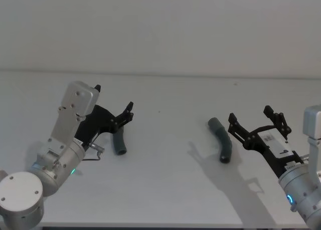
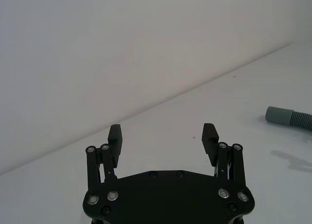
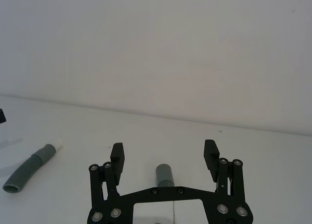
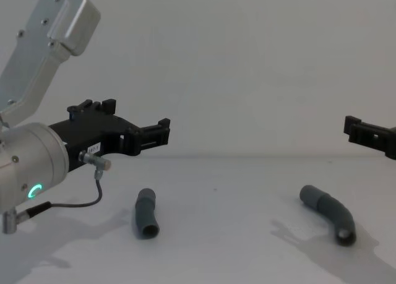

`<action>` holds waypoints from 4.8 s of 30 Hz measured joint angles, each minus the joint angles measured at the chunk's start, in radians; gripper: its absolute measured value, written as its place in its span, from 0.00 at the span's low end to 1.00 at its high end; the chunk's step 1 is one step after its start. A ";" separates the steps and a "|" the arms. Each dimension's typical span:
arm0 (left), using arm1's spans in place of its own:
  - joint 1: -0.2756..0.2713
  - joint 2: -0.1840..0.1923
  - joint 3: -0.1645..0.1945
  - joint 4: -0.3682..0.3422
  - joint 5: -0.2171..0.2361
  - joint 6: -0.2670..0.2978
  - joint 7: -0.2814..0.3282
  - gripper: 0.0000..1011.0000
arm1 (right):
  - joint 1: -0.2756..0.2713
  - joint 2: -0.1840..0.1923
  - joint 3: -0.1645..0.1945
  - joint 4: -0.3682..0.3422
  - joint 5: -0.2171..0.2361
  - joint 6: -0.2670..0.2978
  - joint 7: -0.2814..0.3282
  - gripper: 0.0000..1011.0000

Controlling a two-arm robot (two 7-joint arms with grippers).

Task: Use both hands to pick up one end of the pipe from the table, align the ends, and insert them.

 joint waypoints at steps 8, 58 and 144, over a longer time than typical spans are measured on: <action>0.000 0.000 0.000 0.000 0.000 0.000 0.000 0.99 | 0.000 0.000 0.000 0.000 0.000 0.000 0.000 0.99; -0.001 0.000 -0.001 0.000 -0.001 0.000 -0.001 0.99 | 0.000 0.000 0.000 0.000 0.000 0.000 0.000 0.99; -0.081 -0.382 -0.125 0.081 -0.084 0.652 0.314 0.99 | 0.000 0.000 0.000 0.000 0.000 0.000 0.000 0.99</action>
